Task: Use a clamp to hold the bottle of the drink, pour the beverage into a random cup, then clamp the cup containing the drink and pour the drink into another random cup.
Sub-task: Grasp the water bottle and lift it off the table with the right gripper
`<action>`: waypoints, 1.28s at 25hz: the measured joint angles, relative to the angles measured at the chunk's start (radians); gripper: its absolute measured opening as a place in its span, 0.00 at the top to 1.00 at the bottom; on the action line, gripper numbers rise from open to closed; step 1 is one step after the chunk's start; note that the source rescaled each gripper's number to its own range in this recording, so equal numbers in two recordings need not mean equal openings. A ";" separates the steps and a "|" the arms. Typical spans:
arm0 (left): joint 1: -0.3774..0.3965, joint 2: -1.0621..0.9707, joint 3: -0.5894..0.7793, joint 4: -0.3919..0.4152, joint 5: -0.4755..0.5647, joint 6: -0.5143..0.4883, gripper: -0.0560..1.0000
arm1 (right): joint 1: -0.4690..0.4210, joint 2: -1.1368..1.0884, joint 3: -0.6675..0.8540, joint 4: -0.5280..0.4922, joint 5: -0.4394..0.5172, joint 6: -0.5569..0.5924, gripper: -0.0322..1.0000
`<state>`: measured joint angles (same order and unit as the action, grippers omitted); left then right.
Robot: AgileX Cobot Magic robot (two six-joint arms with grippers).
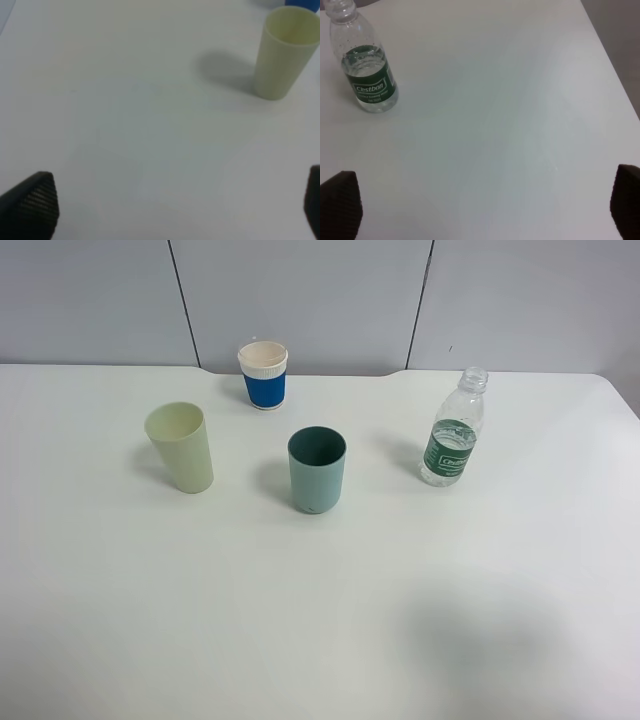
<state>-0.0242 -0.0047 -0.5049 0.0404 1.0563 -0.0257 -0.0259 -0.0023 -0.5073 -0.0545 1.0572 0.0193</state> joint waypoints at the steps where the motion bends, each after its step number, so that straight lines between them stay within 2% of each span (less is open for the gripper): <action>1: 0.000 0.000 0.000 0.000 0.000 0.000 0.00 | 0.000 0.000 0.000 0.000 0.000 0.000 0.00; 32: 0.000 0.000 0.000 0.000 0.000 0.000 0.00 | 0.000 0.000 0.000 0.000 0.000 0.000 0.00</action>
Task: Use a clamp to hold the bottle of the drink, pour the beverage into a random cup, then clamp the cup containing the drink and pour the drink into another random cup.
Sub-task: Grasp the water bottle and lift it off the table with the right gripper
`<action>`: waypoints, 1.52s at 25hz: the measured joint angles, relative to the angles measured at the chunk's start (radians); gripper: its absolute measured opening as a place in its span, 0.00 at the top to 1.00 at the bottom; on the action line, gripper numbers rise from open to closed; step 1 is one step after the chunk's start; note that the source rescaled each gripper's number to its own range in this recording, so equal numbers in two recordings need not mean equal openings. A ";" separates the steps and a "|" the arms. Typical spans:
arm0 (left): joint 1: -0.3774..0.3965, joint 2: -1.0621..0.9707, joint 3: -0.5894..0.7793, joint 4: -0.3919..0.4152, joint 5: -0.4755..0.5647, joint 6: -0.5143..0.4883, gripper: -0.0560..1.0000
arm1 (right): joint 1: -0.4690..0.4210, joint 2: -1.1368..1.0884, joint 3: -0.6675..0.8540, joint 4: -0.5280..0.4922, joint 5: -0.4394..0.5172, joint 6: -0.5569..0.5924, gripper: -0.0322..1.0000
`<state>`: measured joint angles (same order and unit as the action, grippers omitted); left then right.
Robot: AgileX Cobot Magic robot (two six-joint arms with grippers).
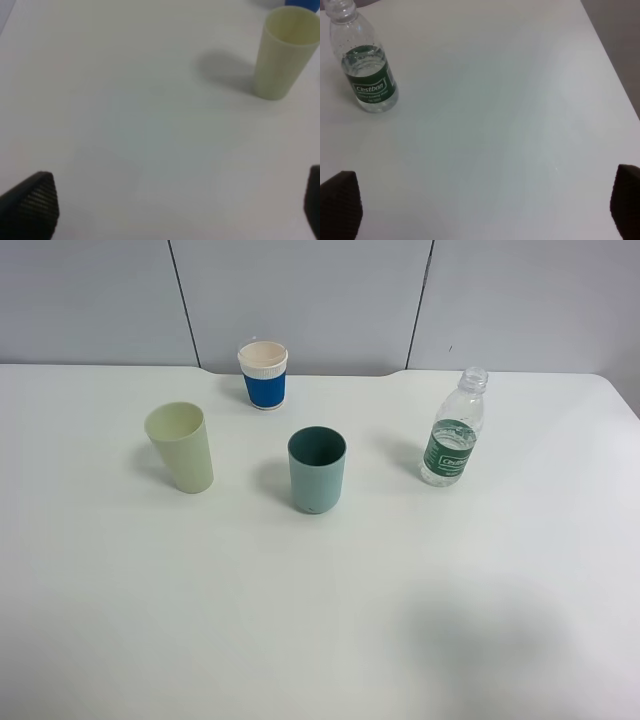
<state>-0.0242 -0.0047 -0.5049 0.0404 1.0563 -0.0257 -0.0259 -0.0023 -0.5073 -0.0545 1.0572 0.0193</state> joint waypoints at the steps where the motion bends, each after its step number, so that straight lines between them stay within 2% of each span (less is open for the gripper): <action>1: 0.000 0.000 0.000 0.000 0.000 0.000 0.00 | 0.000 0.000 0.000 0.000 0.000 0.000 0.00; 38: 0.000 0.000 0.000 0.000 0.000 0.000 0.00 | 0.000 0.000 0.000 0.000 0.000 0.000 0.00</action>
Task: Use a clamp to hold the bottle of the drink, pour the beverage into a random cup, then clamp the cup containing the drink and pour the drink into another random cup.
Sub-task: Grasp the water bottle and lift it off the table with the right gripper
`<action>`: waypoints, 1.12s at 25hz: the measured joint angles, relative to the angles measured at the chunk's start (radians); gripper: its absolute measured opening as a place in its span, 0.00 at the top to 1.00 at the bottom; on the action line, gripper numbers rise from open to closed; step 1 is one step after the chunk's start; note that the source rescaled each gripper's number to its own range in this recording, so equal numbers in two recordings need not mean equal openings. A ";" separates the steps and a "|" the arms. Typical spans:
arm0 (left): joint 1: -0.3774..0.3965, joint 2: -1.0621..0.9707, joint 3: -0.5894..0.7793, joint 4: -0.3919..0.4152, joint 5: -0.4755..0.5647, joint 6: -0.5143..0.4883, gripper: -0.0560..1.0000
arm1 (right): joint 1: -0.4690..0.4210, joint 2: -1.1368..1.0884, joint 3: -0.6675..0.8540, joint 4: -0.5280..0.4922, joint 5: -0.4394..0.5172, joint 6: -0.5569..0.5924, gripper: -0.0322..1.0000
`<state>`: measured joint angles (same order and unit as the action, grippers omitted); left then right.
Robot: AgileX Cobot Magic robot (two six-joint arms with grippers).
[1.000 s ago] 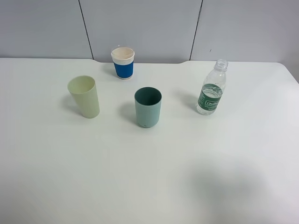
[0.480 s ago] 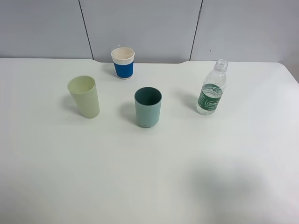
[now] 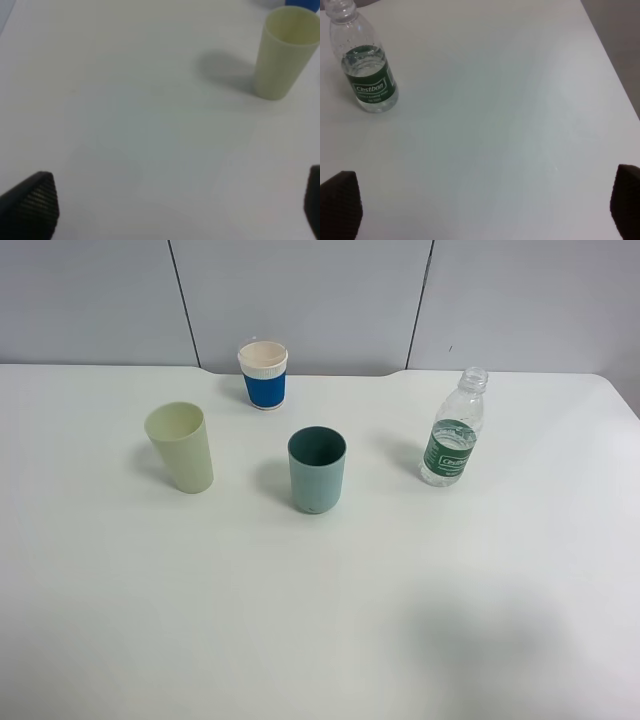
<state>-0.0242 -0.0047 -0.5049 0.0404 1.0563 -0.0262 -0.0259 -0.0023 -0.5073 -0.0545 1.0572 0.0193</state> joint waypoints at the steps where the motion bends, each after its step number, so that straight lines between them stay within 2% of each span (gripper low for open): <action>1: 0.000 0.000 0.000 0.000 0.000 0.000 0.00 | 0.000 0.000 0.000 0.000 0.000 0.000 0.00; 9: 0.000 0.000 0.000 0.000 0.000 0.000 0.00 | 0.000 0.127 -0.011 0.009 -0.013 -0.004 0.00; 17: 0.000 0.000 0.000 0.000 0.000 0.000 0.00 | 0.000 0.396 -0.046 0.009 -0.235 -0.049 0.00; 23: 0.000 0.000 0.000 0.000 0.000 0.000 0.00 | 0.000 0.582 -0.046 0.055 -0.400 -0.149 0.00; 28: 0.000 0.000 0.000 0.000 0.000 0.000 0.00 | 0.000 0.751 -0.046 0.080 -0.497 -0.178 0.00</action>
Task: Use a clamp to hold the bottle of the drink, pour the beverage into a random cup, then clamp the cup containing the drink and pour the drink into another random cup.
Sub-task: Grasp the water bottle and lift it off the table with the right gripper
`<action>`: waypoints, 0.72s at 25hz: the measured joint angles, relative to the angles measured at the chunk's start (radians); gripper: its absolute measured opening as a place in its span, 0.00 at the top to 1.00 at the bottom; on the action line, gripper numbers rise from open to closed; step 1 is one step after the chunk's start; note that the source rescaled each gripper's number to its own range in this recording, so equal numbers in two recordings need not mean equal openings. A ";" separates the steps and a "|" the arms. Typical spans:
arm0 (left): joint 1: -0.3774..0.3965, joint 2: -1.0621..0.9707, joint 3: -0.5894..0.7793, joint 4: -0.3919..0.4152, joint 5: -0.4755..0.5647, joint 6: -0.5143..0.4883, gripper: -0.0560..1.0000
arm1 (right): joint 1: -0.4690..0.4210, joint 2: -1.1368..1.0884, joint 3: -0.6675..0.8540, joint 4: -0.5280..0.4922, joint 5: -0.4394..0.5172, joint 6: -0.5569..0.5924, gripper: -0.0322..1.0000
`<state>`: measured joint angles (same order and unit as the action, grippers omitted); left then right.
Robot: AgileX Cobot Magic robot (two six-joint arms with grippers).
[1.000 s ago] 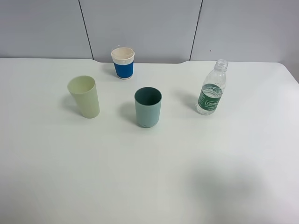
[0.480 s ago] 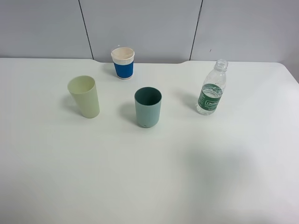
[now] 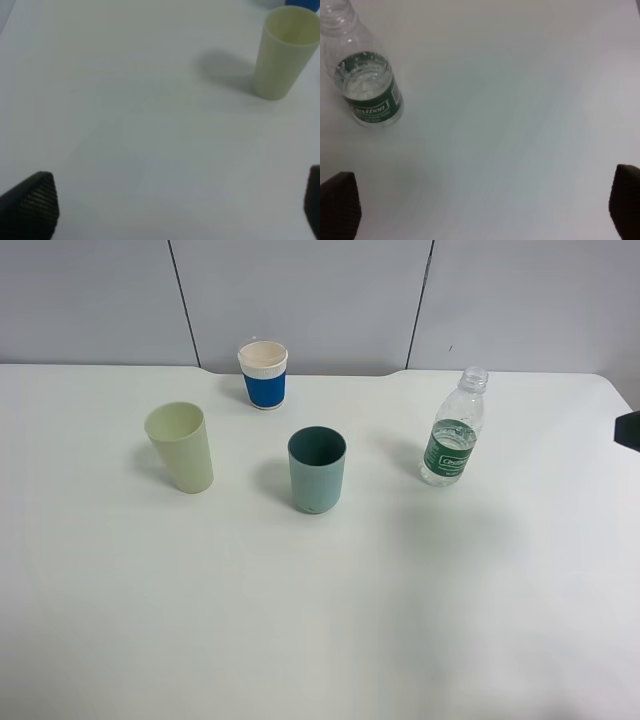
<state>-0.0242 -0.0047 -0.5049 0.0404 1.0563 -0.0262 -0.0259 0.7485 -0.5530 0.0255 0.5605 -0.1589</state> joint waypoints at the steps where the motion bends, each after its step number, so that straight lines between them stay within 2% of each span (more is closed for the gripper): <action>1: 0.000 0.000 0.000 0.000 0.000 0.000 0.00 | 0.000 0.033 0.000 0.000 -0.012 0.000 0.00; 5: 0.000 0.000 0.000 0.000 0.000 0.000 0.00 | 0.022 0.155 0.000 0.000 -0.066 0.005 0.00; 10: 0.000 0.000 0.000 0.000 0.000 0.000 0.00 | 0.144 0.275 0.000 0.000 -0.189 0.017 0.00; 13: 0.000 0.000 0.000 0.000 0.000 0.000 0.00 | 0.207 0.352 0.000 -0.010 -0.260 0.055 0.00; 18: 0.000 0.000 0.000 0.000 0.000 0.000 0.00 | 0.256 0.485 -0.001 -0.054 -0.366 0.131 0.00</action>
<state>-0.0242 -0.0047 -0.5049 0.0404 1.0563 -0.0262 0.2298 1.2337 -0.5537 -0.0289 0.1943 -0.0276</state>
